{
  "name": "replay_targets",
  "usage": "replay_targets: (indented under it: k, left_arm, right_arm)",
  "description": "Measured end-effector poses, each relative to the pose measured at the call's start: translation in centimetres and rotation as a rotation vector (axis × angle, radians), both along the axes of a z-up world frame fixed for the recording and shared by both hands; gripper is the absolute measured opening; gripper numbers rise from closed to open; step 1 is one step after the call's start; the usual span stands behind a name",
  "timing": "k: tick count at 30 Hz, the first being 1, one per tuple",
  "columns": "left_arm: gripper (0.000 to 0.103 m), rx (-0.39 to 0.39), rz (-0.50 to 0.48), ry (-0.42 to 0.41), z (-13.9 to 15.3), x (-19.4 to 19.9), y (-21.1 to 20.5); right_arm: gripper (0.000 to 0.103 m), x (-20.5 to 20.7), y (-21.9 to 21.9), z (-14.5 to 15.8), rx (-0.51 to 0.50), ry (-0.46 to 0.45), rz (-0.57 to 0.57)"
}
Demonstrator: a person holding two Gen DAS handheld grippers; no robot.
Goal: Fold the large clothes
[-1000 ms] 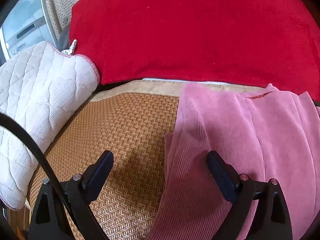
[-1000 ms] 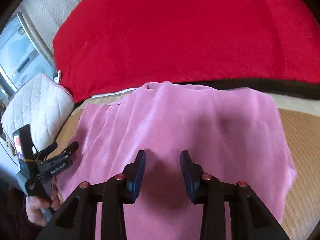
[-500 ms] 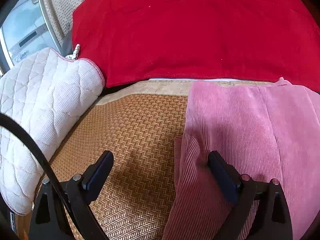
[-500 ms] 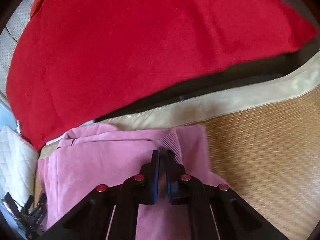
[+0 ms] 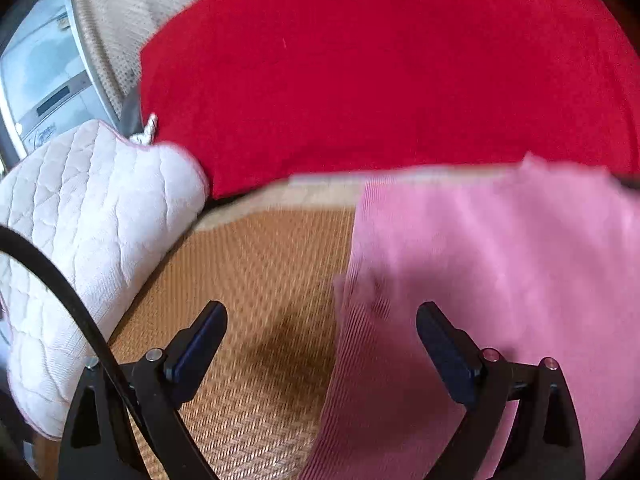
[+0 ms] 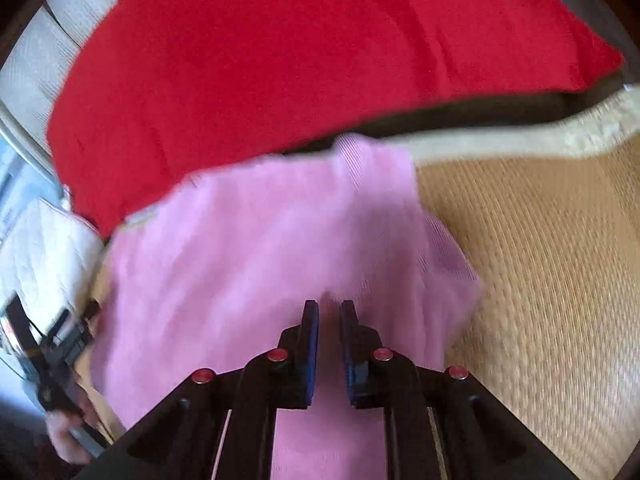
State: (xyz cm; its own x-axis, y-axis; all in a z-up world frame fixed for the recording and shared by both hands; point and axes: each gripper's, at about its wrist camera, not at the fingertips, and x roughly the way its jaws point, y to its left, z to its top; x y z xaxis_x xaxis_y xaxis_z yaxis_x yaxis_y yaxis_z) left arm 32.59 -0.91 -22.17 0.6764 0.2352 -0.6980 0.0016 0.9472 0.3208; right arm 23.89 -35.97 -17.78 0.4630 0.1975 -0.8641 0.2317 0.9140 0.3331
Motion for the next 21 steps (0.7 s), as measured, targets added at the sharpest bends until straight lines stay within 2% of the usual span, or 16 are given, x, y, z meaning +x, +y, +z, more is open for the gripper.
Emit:
replay_targets:
  k: [2,6,10,12,15,21]
  left_arm:
    - [0.096,-0.005,0.009,0.043,-1.0,0.3,0.3]
    - [0.096,-0.034,0.006,-0.015,0.7,-0.8,0.3]
    - [0.096,-0.045,-0.026,-0.107,3.3,-3.3,-0.9]
    - [0.096,-0.044,-0.045,-0.142,4.4,-4.4,-1.6]
    - [0.096,-0.056,-0.076,-0.184,5.8,-5.6,-2.5]
    - [0.096,-0.076,-0.111,-0.239,7.1,-6.6,-3.3]
  right_arm:
    - [0.013,-1.0,-0.3,-1.2,0.032,0.008,-0.012]
    - [0.015,-2.9,0.0,0.8,0.024,-0.046,-0.001]
    - [0.014,-5.1,3.1,3.1,-0.087,-0.151,0.059]
    - [0.014,-5.0,3.8,3.9,-0.136,-0.172,0.093]
    - [0.014,-4.8,5.4,3.9,-0.185,-0.179,0.126]
    - [0.014,-3.6,6.0,2.2,-0.154,-0.145,0.107]
